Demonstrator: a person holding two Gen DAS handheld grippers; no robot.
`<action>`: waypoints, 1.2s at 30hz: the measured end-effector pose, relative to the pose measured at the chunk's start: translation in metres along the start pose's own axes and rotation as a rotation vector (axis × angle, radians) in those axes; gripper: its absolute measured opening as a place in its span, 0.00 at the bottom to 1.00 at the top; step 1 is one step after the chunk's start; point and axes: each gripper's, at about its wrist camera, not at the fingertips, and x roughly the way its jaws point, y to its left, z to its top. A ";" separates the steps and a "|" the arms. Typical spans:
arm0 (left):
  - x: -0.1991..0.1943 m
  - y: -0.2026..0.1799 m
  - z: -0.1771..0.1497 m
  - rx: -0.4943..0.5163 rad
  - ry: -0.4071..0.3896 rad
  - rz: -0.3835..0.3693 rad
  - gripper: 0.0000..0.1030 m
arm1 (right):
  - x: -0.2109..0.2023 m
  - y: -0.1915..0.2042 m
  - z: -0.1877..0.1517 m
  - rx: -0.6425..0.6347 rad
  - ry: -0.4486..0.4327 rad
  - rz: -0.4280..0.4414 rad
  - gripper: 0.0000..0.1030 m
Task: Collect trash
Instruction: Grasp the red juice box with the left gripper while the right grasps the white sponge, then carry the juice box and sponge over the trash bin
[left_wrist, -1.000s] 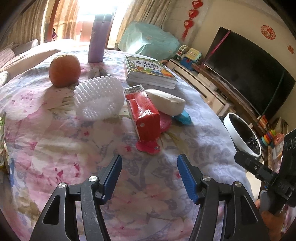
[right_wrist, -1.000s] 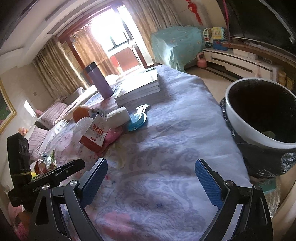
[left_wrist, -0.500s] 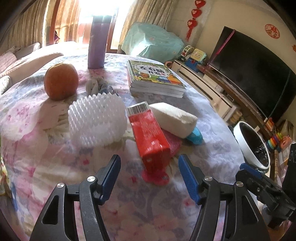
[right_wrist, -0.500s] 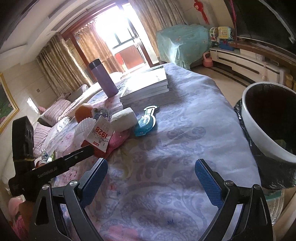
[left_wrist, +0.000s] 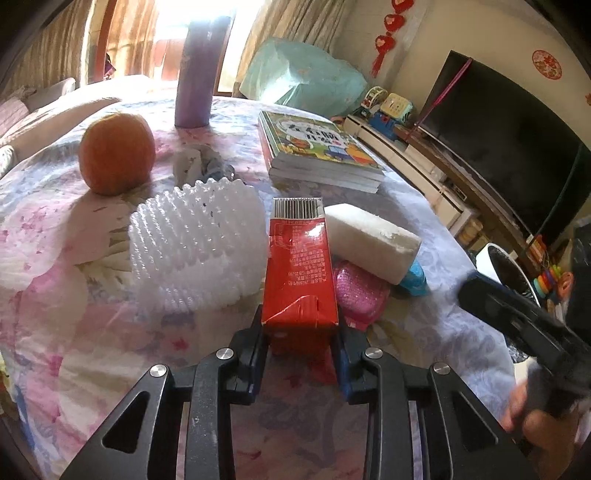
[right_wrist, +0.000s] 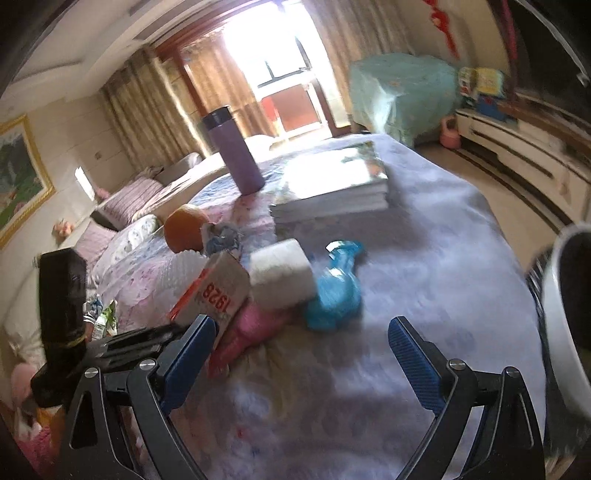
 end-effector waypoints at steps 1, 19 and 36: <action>-0.002 0.002 -0.001 -0.002 -0.004 0.000 0.29 | 0.007 0.002 0.004 -0.015 0.007 0.000 0.93; -0.017 -0.008 -0.007 0.037 -0.018 -0.017 0.29 | 0.020 0.012 0.005 -0.077 0.030 -0.015 0.46; -0.019 -0.079 -0.023 0.181 0.009 -0.150 0.29 | -0.083 -0.043 -0.040 0.120 -0.088 -0.127 0.46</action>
